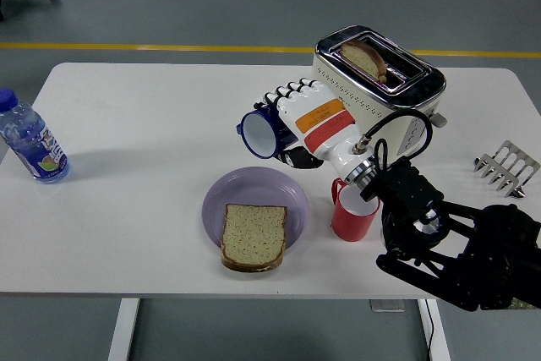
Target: Pick up the cup,pour liquid into bread,place the cup on the desk
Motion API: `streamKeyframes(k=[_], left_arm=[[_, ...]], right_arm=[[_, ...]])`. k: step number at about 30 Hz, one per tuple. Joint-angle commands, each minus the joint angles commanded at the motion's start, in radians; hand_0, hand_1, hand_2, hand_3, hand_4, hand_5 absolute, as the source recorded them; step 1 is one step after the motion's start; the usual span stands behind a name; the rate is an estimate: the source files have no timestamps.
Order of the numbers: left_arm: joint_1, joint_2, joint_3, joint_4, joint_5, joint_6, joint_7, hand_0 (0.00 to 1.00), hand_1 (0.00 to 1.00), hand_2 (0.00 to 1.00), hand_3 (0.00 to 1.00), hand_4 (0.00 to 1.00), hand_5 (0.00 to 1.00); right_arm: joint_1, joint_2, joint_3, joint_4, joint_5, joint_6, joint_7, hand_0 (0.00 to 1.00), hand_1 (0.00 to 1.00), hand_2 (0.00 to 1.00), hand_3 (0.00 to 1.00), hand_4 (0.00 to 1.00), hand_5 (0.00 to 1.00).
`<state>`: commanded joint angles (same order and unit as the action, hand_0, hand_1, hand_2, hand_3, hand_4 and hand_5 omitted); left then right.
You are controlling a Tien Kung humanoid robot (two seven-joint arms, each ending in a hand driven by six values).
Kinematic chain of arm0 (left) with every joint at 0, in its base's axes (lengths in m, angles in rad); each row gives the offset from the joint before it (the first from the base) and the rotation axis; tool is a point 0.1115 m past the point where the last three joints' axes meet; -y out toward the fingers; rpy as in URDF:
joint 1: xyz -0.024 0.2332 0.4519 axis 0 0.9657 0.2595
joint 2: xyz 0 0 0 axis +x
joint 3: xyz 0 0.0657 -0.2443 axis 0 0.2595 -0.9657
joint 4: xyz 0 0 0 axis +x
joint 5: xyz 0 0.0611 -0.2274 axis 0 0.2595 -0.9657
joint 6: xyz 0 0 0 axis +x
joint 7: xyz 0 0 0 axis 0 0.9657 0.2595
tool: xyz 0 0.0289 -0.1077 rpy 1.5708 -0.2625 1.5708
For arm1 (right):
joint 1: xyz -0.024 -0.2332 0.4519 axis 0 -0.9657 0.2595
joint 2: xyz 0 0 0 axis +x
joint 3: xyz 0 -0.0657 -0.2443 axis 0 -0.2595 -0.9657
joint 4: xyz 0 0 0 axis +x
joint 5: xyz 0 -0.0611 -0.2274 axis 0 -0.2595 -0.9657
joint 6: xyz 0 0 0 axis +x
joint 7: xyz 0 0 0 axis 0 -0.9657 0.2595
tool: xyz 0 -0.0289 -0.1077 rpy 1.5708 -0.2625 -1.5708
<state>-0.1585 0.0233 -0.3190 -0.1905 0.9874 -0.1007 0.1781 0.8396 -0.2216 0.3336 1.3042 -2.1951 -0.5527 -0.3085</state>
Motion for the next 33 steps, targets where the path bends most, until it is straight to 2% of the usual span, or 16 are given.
streamKeyframes(k=[1, 12, 13, 16, 24, 27, 33], left_arm=[[0.000, 0.000, 0.000, 0.000, 0.000, 0.000, 0.000, 0.668, 0.735, 0.737, 0.628, 0.395, 0.998], [0.000, 0.000, -0.001, 0.000, 0.002, 0.000, 0.000, 0.668, 0.735, 0.737, 0.627, 0.394, 0.998], [0.001, 0.000, -0.001, 0.000, 0.002, 0.001, 0.000, 0.668, 0.735, 0.737, 0.626, 0.394, 0.998], [0.002, -0.001, 0.000, 0.000, 0.002, 0.001, -0.001, 0.668, 0.735, 0.737, 0.626, 0.394, 0.998], [0.005, -0.001, 0.007, 0.001, 0.001, 0.001, -0.001, 0.668, 0.736, 0.736, 0.626, 0.394, 0.998], [0.007, -0.001, 0.008, 0.001, 0.002, 0.001, -0.001, 0.668, 0.735, 0.737, 0.626, 0.394, 0.998], [0.012, -0.002, 0.008, 0.002, 0.002, 0.001, -0.001, 0.668, 0.735, 0.737, 0.626, 0.394, 0.998]], right_arm=[[0.000, 0.000, -0.002, -0.002, -0.008, -0.003, -0.001, 0.543, 0.434, 0.529, 0.555, 0.607, 0.002], [0.003, 0.002, -0.015, -0.029, -0.074, -0.052, -0.013, 0.549, 0.441, 0.531, 0.552, 0.602, 0.002], [0.003, 0.002, -0.016, -0.032, -0.074, -0.057, -0.015, 0.568, 0.446, 0.527, 0.546, 0.570, 0.002], [0.002, 0.003, -0.019, -0.036, -0.074, -0.068, -0.024, 0.568, 0.446, 0.527, 0.546, 0.570, 0.002], [-0.006, 0.004, -0.019, -0.040, -0.074, -0.075, -0.021, 0.581, 0.452, 0.529, 0.545, 0.569, 0.002], [-0.019, 0.001, -0.005, -0.032, -0.057, -0.084, 0.001, 0.575, 0.450, 0.529, 0.546, 0.596, 0.002], [-0.075, -0.016, 0.059, -0.001, 0.193, -0.093, 0.173, 0.547, 0.435, 0.515, 0.539, 0.624, 0.002]])
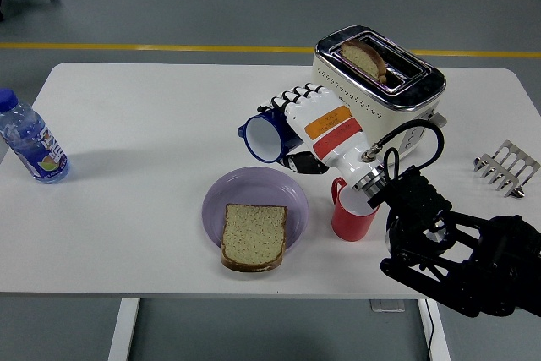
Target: Pick up the cup,pour liquid into bread,place the cup on the desk
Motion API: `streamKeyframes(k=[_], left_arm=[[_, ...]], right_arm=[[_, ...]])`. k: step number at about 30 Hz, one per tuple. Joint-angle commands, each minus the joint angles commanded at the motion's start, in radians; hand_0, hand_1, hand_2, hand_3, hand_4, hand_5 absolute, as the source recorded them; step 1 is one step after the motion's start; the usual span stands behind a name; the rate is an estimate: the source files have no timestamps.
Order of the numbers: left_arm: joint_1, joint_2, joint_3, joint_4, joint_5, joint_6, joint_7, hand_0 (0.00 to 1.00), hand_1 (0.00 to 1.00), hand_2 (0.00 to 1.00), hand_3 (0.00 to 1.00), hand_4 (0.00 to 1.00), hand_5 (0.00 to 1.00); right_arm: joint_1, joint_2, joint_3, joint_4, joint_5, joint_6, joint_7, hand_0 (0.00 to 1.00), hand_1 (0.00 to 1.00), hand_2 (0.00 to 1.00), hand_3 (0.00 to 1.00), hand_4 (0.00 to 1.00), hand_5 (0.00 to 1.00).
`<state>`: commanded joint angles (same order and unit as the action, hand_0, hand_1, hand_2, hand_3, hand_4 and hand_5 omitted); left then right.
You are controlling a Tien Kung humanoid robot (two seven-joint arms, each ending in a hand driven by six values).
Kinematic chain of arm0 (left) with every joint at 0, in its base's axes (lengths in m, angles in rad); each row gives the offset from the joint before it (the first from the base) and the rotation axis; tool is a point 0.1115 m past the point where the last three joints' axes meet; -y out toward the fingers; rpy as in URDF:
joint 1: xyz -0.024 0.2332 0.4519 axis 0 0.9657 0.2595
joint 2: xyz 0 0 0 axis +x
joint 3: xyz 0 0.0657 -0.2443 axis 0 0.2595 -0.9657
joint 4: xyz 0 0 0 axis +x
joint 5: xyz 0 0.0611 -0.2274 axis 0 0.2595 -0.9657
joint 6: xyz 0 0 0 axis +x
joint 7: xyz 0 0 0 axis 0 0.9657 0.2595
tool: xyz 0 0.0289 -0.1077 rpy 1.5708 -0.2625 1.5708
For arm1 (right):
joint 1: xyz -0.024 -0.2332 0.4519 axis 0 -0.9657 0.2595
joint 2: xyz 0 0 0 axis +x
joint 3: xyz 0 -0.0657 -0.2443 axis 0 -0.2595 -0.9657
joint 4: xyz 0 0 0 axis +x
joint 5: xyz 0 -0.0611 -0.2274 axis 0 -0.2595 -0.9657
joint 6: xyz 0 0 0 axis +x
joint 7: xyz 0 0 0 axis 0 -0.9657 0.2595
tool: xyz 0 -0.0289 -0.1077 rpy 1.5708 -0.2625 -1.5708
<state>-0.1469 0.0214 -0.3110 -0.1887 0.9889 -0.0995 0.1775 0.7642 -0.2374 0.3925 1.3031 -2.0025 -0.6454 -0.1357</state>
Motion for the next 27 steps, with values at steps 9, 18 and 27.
streamKeyframes(k=[9, 18, 27], left_arm=[[0.006, -0.001, -0.001, 0.000, 0.006, 0.001, -0.001, 0.668, 0.735, 0.736, 0.626, 0.394, 0.998], [0.005, 0.000, -0.013, -0.001, 0.013, 0.003, 0.000, 0.668, 0.735, 0.737, 0.627, 0.394, 0.998], [0.002, 0.001, -0.019, -0.001, 0.018, 0.006, 0.002, 0.668, 0.735, 0.737, 0.628, 0.394, 0.998]], right_arm=[[-0.125, -0.046, 0.174, 0.125, 0.376, 0.026, 0.054, 0.542, 0.436, 0.526, 0.552, 0.612, 0.002], [-0.267, -0.097, 0.403, 0.225, 0.637, 0.133, 0.051, 0.512, 0.417, 0.524, 0.561, 0.629, 0.002], [-0.395, -0.135, 0.607, 0.252, 0.759, 0.186, -0.005, 0.511, 0.414, 0.524, 0.561, 0.631, 0.002]])
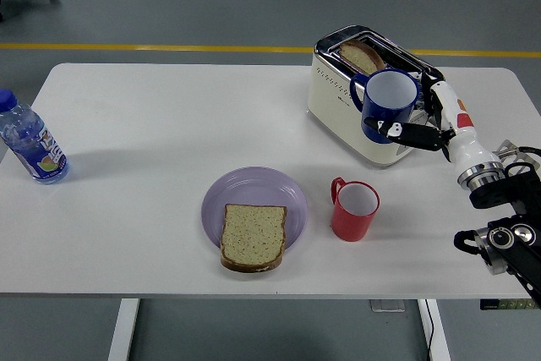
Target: Pick up the cup,pour liquid into bread,place the cup on the desk
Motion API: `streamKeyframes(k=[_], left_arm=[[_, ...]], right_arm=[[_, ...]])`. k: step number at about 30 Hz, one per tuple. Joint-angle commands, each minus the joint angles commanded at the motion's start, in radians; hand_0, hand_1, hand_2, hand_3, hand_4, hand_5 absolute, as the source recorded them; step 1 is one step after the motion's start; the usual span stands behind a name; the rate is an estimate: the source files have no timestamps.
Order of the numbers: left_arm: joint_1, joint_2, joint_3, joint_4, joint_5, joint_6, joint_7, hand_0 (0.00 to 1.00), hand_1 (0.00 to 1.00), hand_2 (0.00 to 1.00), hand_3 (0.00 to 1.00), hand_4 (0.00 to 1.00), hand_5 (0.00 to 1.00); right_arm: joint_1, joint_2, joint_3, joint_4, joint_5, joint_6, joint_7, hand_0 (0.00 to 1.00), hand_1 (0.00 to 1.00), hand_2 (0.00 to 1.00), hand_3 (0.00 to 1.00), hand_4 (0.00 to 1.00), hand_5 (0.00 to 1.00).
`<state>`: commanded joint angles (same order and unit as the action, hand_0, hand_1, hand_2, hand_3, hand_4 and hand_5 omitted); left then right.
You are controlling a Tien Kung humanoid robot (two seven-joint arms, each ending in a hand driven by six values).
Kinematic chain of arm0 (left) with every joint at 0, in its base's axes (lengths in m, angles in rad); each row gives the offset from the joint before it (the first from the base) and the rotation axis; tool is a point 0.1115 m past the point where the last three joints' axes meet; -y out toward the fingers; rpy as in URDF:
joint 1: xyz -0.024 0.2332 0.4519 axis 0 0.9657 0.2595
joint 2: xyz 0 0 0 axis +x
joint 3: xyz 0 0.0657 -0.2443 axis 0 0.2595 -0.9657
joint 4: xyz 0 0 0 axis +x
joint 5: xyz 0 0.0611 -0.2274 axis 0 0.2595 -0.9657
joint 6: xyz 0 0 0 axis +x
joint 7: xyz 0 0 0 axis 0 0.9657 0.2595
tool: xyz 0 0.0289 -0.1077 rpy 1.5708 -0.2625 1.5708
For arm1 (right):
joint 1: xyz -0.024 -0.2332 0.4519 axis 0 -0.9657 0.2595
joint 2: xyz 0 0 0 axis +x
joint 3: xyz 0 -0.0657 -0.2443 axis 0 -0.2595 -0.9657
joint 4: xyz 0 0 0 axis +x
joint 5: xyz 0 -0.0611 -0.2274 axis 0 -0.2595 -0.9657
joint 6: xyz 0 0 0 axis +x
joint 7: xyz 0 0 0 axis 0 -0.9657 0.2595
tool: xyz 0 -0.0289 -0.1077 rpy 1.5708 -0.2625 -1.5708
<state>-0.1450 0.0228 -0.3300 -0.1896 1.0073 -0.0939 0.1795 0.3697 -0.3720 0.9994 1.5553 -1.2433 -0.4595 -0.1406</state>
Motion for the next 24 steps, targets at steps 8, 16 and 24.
streamKeyframes(k=[8, 16, 24], left_arm=[[-0.002, 0.001, -0.002, 0.000, 0.002, 0.002, 0.000, 0.668, 0.735, 0.736, 0.627, 0.394, 0.998], [-0.003, 0.000, -0.001, 0.000, 0.004, 0.003, 0.000, 0.668, 0.734, 0.737, 0.628, 0.394, 0.998], [-0.004, 0.000, 0.001, 0.000, 0.007, 0.004, -0.001, 0.668, 0.734, 0.737, 0.627, 0.393, 0.998]], right_arm=[[-0.077, -0.032, 0.087, 0.022, 0.000, 0.078, -0.049, 0.517, 0.417, 0.535, 0.566, 0.624, 0.002], [-0.180, -0.026, 0.173, 0.027, -0.001, 0.072, -0.032, 0.514, 0.415, 0.536, 0.567, 0.633, 0.002], [-0.254, -0.007, 0.234, -0.007, 0.009, 0.055, 0.008, 0.513, 0.413, 0.535, 0.566, 0.645, 0.002]])
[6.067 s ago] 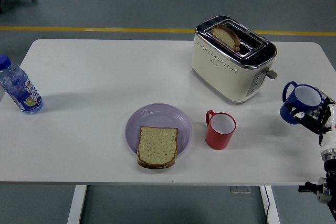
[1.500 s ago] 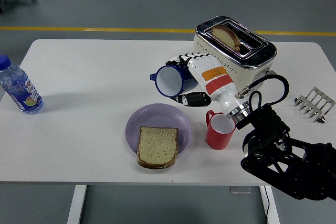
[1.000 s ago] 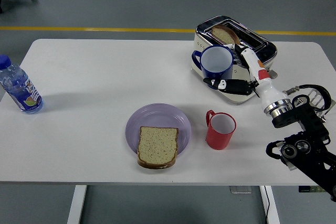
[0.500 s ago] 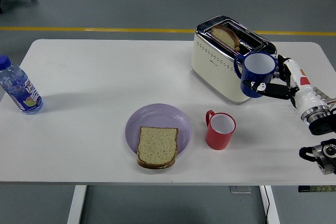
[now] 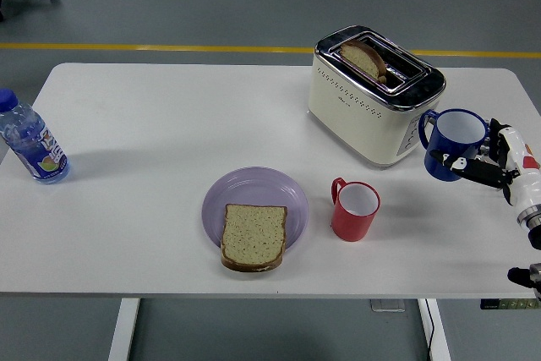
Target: Pick up the cup,pour liquid into bread,place the cup on the desk
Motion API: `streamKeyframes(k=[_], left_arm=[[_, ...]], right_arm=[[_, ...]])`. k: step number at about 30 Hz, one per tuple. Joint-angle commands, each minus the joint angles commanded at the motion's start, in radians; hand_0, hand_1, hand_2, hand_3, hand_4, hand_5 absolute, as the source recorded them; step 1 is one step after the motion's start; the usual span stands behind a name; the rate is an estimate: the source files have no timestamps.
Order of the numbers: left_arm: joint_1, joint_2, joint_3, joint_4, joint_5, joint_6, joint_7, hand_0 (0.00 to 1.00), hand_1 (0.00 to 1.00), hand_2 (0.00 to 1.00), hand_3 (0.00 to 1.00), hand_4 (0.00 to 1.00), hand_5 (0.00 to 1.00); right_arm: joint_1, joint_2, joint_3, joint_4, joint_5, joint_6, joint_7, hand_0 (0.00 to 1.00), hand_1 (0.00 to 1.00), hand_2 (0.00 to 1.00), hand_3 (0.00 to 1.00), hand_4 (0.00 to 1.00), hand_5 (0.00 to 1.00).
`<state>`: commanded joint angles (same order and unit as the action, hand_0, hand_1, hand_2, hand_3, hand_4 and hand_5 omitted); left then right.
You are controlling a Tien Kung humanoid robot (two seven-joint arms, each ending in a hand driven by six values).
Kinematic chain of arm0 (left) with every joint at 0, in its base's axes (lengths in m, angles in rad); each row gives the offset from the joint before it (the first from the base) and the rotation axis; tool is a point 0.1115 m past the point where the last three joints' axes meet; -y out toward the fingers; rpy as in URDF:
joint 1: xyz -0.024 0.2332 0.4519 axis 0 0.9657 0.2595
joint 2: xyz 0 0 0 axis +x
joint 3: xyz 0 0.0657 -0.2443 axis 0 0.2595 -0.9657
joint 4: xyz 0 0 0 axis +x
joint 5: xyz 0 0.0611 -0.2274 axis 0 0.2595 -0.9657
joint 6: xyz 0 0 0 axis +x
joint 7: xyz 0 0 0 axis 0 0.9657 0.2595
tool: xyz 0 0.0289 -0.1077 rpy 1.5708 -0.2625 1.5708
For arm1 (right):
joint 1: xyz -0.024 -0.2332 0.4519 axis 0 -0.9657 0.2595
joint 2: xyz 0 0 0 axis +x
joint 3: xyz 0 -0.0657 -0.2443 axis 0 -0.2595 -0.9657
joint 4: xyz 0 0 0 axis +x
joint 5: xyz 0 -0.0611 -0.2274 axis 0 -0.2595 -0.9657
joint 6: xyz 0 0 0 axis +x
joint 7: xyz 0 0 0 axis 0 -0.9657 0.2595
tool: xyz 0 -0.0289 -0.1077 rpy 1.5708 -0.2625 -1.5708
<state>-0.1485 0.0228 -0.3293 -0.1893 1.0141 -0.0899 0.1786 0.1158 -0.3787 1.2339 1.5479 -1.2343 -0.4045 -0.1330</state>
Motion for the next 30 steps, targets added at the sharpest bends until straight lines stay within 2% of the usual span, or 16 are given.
streamKeyframes(k=[8, 16, 30], left_arm=[[0.001, -0.001, 0.003, 0.000, 0.000, 0.002, -0.001, 0.668, 0.735, 0.737, 0.627, 0.393, 0.998], [0.000, -0.002, 0.005, 0.000, 0.000, 0.001, -0.002, 0.668, 0.734, 0.737, 0.627, 0.394, 0.998], [0.007, -0.004, 0.018, 0.000, -0.002, -0.002, -0.005, 0.668, 0.735, 0.737, 0.628, 0.393, 0.998]], right_arm=[[-0.033, 0.045, 0.028, -0.056, 0.033, -0.019, 0.047, 0.512, 0.409, 0.532, 0.564, 0.672, 0.002], [-0.042, 0.081, 0.001, -0.126, 0.074, -0.046, 0.112, 0.511, 0.408, 0.529, 0.563, 0.679, 0.002], [-0.049, 0.134, -0.053, -0.272, 0.115, -0.094, 0.276, 0.511, 0.407, 0.528, 0.562, 0.681, 0.002]])
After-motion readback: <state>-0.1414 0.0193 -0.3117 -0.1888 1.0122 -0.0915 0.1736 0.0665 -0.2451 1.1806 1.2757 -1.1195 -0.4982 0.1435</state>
